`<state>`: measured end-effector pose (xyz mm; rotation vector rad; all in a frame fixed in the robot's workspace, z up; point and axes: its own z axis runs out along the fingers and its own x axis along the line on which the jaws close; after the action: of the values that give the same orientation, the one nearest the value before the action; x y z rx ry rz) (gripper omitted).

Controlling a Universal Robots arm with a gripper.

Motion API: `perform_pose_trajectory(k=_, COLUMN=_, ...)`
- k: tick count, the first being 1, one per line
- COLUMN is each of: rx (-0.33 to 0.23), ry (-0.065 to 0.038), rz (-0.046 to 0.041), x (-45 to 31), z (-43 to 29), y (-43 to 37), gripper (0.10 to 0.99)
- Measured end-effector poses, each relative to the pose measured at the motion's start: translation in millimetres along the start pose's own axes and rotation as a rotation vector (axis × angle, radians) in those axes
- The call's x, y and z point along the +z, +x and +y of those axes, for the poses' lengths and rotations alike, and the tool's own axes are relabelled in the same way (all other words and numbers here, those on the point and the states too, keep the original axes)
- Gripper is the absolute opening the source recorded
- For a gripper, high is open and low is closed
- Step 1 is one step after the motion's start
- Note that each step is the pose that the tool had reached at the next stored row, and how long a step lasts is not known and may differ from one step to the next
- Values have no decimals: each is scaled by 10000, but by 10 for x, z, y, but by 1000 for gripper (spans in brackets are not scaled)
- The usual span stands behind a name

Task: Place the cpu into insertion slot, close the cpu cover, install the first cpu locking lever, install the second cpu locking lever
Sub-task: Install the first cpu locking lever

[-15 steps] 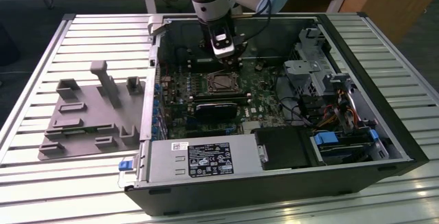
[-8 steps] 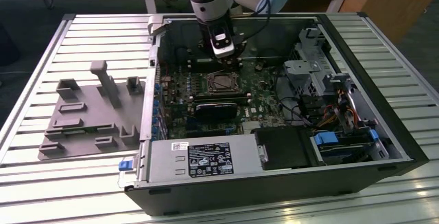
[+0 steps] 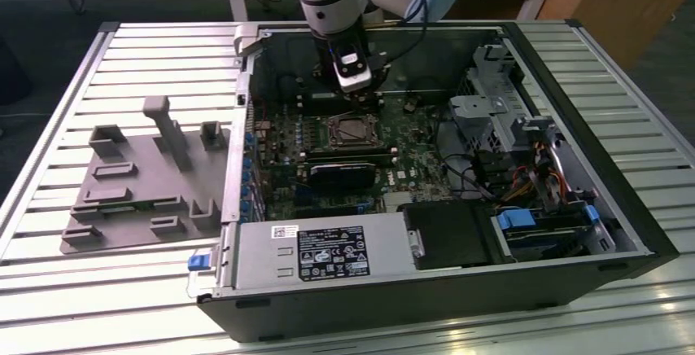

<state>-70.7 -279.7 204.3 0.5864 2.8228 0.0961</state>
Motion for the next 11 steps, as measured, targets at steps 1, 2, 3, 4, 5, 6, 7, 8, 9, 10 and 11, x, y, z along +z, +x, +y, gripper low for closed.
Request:
perform_pose_trajectory(k=1, rx=-28, ry=7, rz=-3, x=3, z=0, y=1, gripper=102)
perform_pose_trajectory(k=2, rx=-54, ry=13, rz=-6, x=6, z=-1, y=2, gripper=102)
perform_pose_trajectory(k=3, rx=-73, ry=20, rz=-9, x=9, z=-2, y=3, gripper=102)
perform_pose_trajectory(k=4, rx=-86, ry=27, rz=-9, x=10, z=-5, y=4, gripper=102)
perform_pose_trajectory(k=5, rx=-98, ry=28, rz=-10, x=11, z=-9, y=5, gripper=102)
perform_pose_trajectory(k=6, rx=-108, ry=26, rz=-10, x=14, z=-14, y=4, gripper=102)
perform_pose_trajectory(k=7, rx=-119, ry=23, rz=-9, x=18, z=-20, y=4, gripper=102)
perform_pose_trajectory(k=8, rx=-126, ry=19, rz=-9, x=23, z=-25, y=4, gripper=102)
perform_pose_trajectory(k=9, rx=-129, ry=19, rz=-8, x=28, z=-28, y=4, gripper=102)
perform_pose_trajectory(k=10, rx=-132, ry=20, rz=-8, x=31, z=-30, y=5, gripper=102)
perform_pose_trajectory(k=11, rx=-136, ry=20, rz=-7, x=32, z=-30, y=6, gripper=102)
